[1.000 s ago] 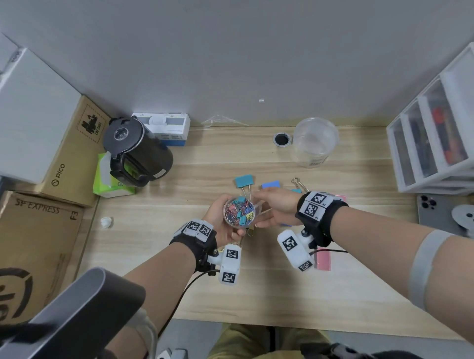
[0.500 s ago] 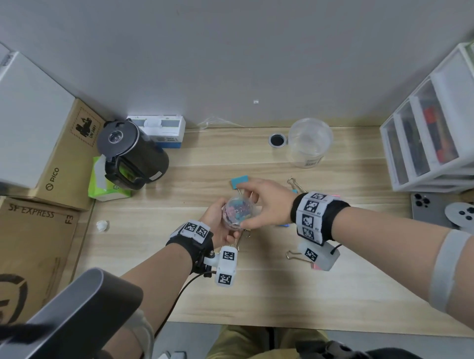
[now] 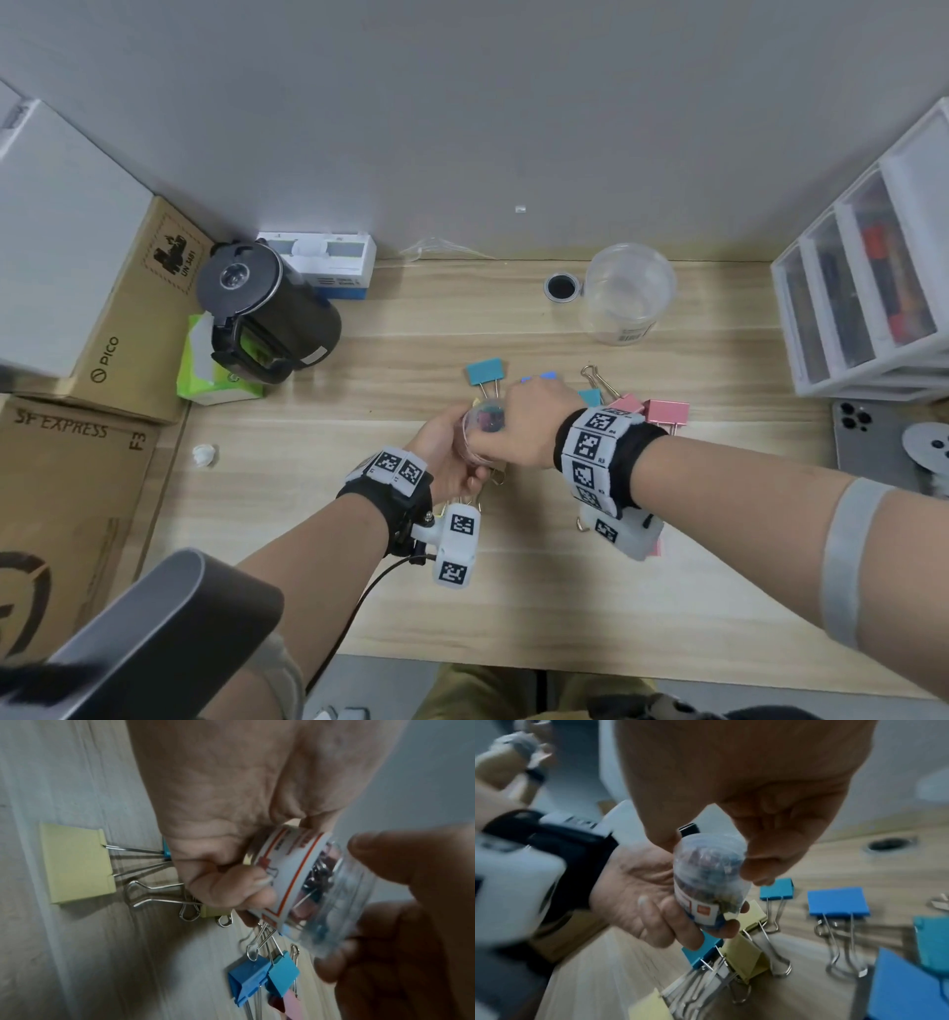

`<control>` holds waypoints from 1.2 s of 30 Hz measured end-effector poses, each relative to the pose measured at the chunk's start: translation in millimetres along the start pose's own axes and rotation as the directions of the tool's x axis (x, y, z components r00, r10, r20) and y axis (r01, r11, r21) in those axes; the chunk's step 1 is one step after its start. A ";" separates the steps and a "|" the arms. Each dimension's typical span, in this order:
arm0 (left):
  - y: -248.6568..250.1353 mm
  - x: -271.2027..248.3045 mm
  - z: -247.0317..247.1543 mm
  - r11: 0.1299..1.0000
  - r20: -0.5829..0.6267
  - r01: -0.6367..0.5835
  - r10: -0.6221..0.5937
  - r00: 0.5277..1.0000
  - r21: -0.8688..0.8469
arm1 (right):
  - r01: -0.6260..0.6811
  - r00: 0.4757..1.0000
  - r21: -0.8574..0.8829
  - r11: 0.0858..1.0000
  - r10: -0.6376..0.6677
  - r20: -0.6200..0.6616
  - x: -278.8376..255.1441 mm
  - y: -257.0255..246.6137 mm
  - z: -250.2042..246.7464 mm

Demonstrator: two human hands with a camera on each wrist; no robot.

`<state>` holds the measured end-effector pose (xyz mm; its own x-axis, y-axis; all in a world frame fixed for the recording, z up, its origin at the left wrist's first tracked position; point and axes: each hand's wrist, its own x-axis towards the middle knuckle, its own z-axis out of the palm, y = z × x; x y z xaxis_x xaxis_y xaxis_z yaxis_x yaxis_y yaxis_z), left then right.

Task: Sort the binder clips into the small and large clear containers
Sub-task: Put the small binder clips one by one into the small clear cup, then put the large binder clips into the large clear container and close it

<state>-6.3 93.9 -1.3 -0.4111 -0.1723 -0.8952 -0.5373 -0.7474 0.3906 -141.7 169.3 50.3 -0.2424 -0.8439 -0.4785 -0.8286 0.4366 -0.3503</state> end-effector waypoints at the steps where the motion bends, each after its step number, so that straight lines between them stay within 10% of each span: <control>1: -0.6 2.1 -0.3 1.000 -0.001 0.002 -0.002 1.000 0.004 | -0.047 0.999 0.019 0.999 0.046 0.026 1.2 0.8 0.2; 18: 23.9 25.2 5.0 1.000 0.009 -0.024 0.024 1.000 -0.001 | -0.087 0.993 0.098 0.991 0.078 0.091 22.1 17.0 5.6; 27: 78.1 43.6 15.4 0.988 -0.164 -0.152 0.149 0.975 -0.009 | -0.125 0.978 0.284 0.951 0.166 -0.125 74.3 47.5 -12.5; 36: 90.4 66.3 -14.5 0.979 -0.338 -0.138 0.081 0.938 -0.148 | -0.127 0.981 0.016 0.992 0.128 -0.147 127.4 74.5 -21.8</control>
<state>-71.5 5.6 -28.5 -0.1799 -0.4387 -0.8804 -0.3610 -0.8032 0.4740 -245.3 87.5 -19.2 -0.4184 -0.8175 -0.3959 -0.7829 0.5455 -0.2991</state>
